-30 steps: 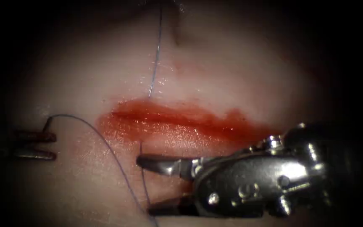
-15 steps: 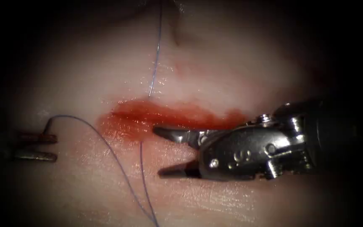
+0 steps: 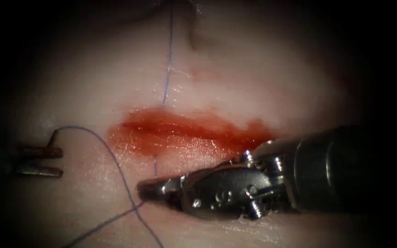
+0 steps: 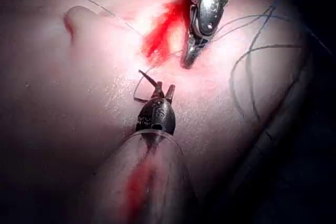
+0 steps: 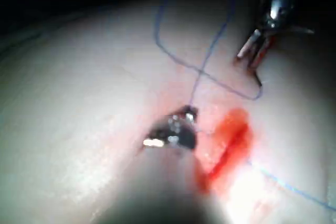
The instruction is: Wound Closure
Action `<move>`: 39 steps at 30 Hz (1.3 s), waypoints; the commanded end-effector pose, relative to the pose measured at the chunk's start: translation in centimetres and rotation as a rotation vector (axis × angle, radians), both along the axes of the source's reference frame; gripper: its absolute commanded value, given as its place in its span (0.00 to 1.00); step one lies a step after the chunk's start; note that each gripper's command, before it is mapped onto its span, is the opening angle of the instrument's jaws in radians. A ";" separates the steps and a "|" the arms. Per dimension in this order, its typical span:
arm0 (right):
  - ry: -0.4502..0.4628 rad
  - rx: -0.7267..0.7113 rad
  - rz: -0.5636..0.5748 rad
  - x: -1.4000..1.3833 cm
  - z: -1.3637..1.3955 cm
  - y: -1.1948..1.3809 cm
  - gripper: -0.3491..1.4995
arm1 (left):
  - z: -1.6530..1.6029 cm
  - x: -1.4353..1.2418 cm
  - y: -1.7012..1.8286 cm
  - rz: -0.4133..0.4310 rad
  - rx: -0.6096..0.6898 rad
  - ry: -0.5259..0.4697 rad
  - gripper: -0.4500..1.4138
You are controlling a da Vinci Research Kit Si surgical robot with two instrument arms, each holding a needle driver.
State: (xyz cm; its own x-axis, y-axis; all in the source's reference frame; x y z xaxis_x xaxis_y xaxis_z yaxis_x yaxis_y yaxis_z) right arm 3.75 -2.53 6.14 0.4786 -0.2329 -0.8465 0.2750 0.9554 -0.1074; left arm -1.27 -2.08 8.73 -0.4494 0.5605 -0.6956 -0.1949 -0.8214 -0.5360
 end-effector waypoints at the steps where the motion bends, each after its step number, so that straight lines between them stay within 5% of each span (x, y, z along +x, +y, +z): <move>1: 0.004 0.027 -0.046 0.04 0.02 -0.10 0.00 | 0.05 -0.05 -0.08 0.002 0.005 -0.002 0.05; 16: 0.038 0.073 -0.177 0.11 -0.72 -0.79 0.00 | 0.05 0.00 -0.09 0.006 0.005 -0.005 0.05; 33: 0.095 0.129 -0.262 0.22 -1.12 -1.14 0.00 | 0.05 0.03 -0.09 0.008 0.005 -0.006 0.05; 36: 0.028 0.062 -0.118 0.03 -1.12 -0.79 0.63 | 0.05 0.03 -0.10 0.009 0.005 -0.006 0.05; 39: -0.002 0.069 -0.033 -0.18 -1.11 -0.53 0.81 | 0.05 0.03 -0.10 0.009 0.005 -0.006 0.05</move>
State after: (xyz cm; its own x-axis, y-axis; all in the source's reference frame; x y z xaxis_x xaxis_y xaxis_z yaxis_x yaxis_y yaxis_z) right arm 3.49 -2.96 4.95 0.4720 -0.1766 -0.8637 0.2866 0.9573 -0.0391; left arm -1.18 -2.09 8.72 -0.4506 0.5572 -0.6975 -0.1861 -0.8228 -0.5371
